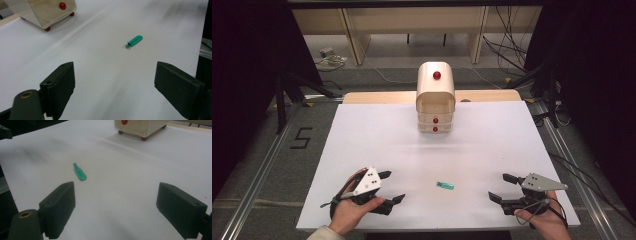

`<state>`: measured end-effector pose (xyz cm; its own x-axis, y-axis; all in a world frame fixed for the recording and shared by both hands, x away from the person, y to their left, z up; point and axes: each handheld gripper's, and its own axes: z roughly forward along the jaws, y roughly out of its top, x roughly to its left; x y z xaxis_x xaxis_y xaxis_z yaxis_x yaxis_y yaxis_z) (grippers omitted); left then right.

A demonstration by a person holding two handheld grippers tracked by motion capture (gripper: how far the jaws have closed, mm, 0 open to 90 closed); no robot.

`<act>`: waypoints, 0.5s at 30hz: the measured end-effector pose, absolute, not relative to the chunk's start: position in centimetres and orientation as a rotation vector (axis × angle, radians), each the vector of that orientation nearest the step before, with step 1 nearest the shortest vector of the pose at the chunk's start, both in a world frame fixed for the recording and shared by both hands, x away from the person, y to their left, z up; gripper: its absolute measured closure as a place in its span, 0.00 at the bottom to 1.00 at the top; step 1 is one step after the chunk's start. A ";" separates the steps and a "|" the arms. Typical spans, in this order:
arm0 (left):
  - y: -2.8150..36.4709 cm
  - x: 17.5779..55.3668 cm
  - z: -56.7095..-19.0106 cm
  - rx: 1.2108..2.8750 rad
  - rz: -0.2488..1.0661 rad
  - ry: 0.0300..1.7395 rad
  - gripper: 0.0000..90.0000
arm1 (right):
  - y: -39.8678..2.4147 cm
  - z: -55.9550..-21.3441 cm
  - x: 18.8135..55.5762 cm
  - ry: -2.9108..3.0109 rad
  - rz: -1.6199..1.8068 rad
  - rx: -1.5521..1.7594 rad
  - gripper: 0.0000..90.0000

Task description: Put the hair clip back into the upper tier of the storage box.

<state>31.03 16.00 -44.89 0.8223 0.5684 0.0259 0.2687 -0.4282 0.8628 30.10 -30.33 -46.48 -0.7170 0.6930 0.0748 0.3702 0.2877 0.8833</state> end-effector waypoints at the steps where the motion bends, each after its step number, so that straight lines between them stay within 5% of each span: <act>1: 16.5 31.1 -45.1 2.021 0.370 0.622 0.18 | -30.2 -46.5 30.2 2.246 1.398 0.947 0.18; 15: 16.8 32.1 -46.2 2.045 0.345 0.665 0.20 | -27.7 -46.2 32.1 2.314 1.355 0.878 0.24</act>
<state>32.10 16.85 -46.22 0.8143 0.5802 -0.0168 0.3197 -0.4241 0.8473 32.06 -27.67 -46.23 -0.7608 0.6481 0.0337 0.3465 0.3617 0.8655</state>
